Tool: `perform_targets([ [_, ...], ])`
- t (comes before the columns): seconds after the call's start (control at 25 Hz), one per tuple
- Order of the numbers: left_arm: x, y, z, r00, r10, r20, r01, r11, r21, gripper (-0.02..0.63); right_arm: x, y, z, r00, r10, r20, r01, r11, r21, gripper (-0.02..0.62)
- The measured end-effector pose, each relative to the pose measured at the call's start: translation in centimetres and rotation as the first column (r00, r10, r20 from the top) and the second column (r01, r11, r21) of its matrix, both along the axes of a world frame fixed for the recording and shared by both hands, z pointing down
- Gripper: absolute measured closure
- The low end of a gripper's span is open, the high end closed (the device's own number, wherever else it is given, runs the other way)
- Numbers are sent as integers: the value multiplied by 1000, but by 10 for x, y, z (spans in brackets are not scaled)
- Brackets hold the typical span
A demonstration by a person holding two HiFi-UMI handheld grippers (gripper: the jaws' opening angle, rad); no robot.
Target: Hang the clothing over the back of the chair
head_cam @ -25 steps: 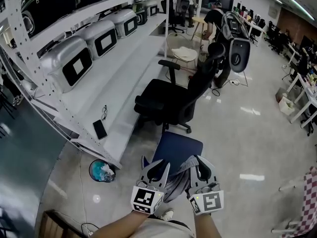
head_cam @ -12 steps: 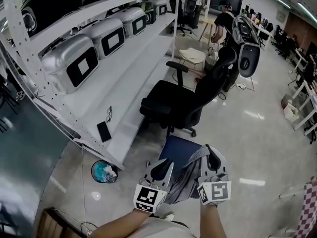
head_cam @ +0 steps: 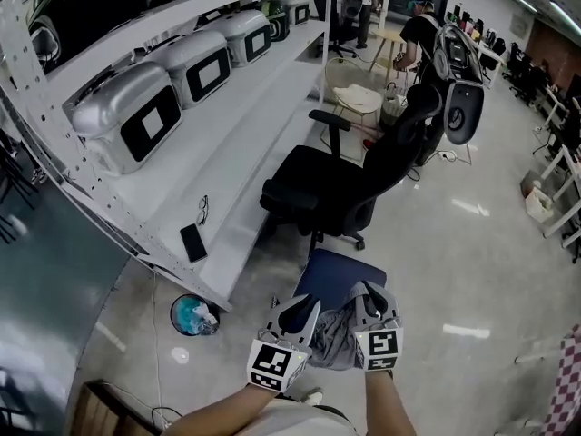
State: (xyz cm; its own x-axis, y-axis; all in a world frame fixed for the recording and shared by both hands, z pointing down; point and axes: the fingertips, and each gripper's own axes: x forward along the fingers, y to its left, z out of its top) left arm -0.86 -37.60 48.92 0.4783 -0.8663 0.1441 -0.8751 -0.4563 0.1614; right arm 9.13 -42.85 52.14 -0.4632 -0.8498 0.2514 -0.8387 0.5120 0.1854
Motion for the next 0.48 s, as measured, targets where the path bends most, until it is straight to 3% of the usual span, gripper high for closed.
perform_targets([
  [0.24,9,-3,7,1000,21,-7,-21,1000,-15,557,3,11,61,997,-62,-54,50,976,-213,548],
  [0.32,12,-4,8,1000,25,-11,-25,999,-20,557,3,16,69,996,-71,-60,54,967,-248,498],
  [0.48,18,-4,13,999,38,-23,-39,998,-41,557,4,30,82,995,-79,-57,57,949,-309,482],
])
